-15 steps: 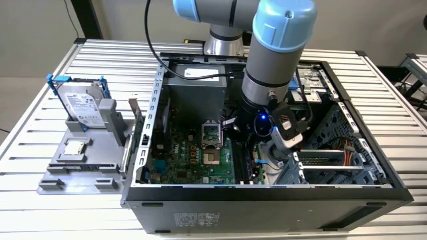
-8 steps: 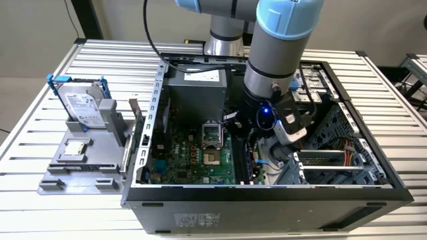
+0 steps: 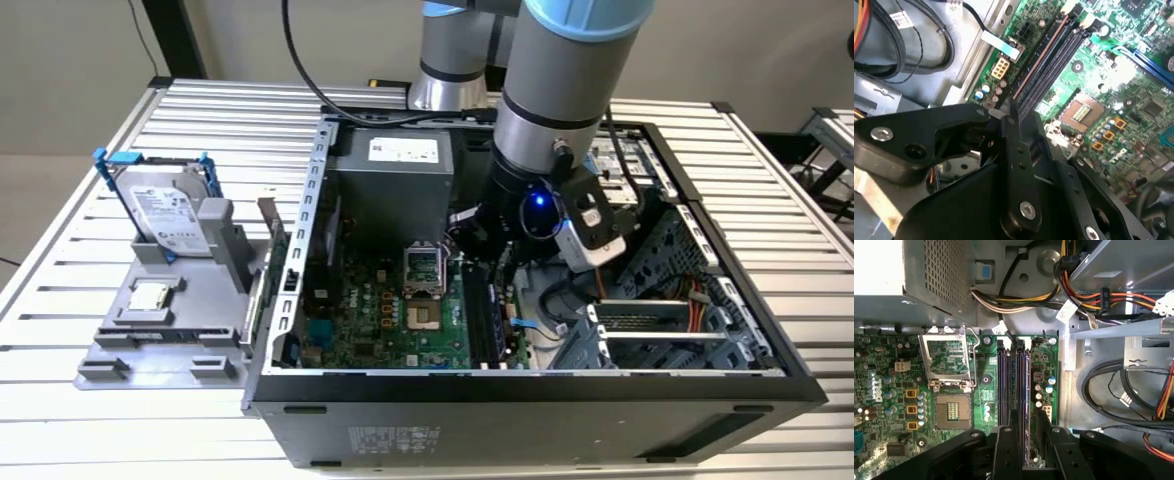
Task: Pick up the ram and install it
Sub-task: 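Insert the ram into the slot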
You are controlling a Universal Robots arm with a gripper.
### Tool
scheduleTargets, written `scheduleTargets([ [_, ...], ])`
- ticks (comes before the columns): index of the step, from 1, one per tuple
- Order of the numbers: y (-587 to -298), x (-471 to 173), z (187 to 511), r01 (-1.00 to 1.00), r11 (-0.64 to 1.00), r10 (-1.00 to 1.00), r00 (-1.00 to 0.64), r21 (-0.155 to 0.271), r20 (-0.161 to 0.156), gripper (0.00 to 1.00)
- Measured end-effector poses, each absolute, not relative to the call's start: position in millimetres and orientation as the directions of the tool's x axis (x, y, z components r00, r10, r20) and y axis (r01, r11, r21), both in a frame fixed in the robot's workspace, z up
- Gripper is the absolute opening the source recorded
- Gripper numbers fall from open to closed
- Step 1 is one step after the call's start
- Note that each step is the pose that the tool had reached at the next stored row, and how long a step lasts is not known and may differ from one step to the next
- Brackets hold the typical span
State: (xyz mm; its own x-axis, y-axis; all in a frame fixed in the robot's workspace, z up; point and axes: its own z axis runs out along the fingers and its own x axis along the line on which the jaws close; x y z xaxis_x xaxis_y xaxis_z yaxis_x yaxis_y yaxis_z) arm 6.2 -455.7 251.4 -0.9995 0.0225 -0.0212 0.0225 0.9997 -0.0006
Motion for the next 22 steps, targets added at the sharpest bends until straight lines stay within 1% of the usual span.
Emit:
scheduleTargets([
  [1,-455.7,6.2,251.5,0.023,1.000,0.022,-1.000,-0.001,-0.021,1.00],
  [2,-455.7,6.2,251.5,0.023,1.000,0.022,-1.000,-0.001,-0.021,0.00],
  [19,-455.7,6.2,251.8,0.023,1.000,0.022,-1.000,-0.001,-0.021,0.00],
  [20,-456.1,6.2,251.9,0.022,1.000,0.023,-1.000,0.002,-0.021,0.00],
  [22,-457.3,6.2,251.9,0.022,0.999,0.023,-1.000,0.036,-0.020,0.00],
])
